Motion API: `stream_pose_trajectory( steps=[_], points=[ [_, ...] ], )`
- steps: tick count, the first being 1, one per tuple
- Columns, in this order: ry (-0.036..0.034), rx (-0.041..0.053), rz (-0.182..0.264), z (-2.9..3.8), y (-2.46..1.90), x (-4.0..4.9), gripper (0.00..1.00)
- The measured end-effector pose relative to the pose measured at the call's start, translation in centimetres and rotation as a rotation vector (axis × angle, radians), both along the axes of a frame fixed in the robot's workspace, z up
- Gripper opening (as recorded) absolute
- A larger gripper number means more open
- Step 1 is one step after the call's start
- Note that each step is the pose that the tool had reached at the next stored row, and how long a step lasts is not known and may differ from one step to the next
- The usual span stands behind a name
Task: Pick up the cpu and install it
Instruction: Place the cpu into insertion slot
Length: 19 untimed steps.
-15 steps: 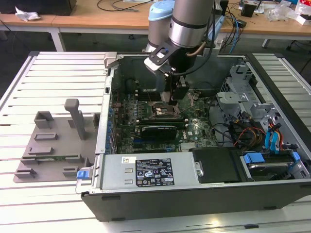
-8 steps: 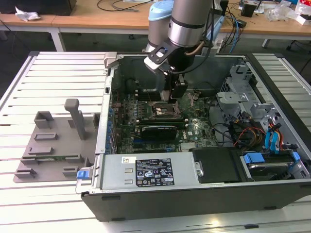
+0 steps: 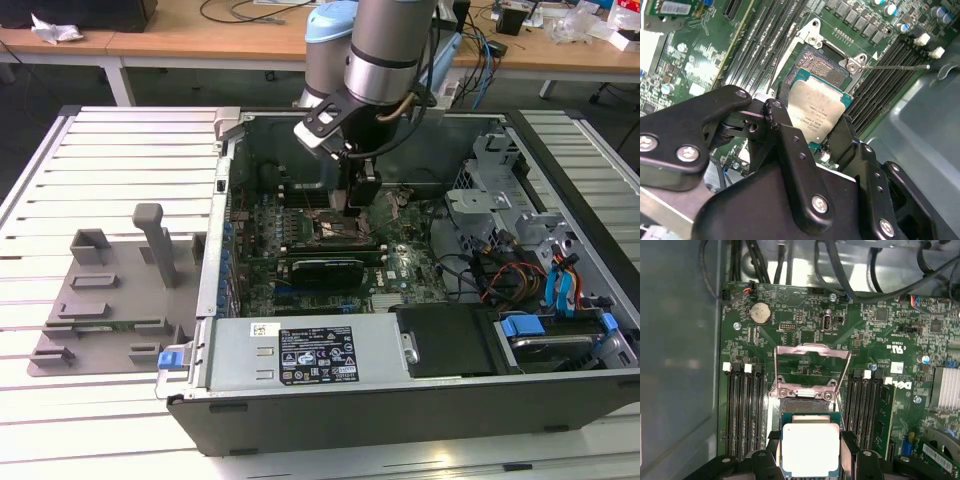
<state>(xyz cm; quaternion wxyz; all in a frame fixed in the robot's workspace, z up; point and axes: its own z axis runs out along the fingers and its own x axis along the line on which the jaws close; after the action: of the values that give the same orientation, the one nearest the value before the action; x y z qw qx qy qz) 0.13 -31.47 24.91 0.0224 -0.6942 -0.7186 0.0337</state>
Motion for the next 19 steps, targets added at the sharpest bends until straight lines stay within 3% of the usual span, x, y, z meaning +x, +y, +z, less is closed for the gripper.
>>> stream_pose_trajectory(
  steps=[2,19],
  points=[
    [0.0000,0.0001,-0.037,-0.15,0.00,0.00,0.55],
    [0.0000,0.0000,-0.037,-1.29,0.00,0.00,0.55]
  ],
)
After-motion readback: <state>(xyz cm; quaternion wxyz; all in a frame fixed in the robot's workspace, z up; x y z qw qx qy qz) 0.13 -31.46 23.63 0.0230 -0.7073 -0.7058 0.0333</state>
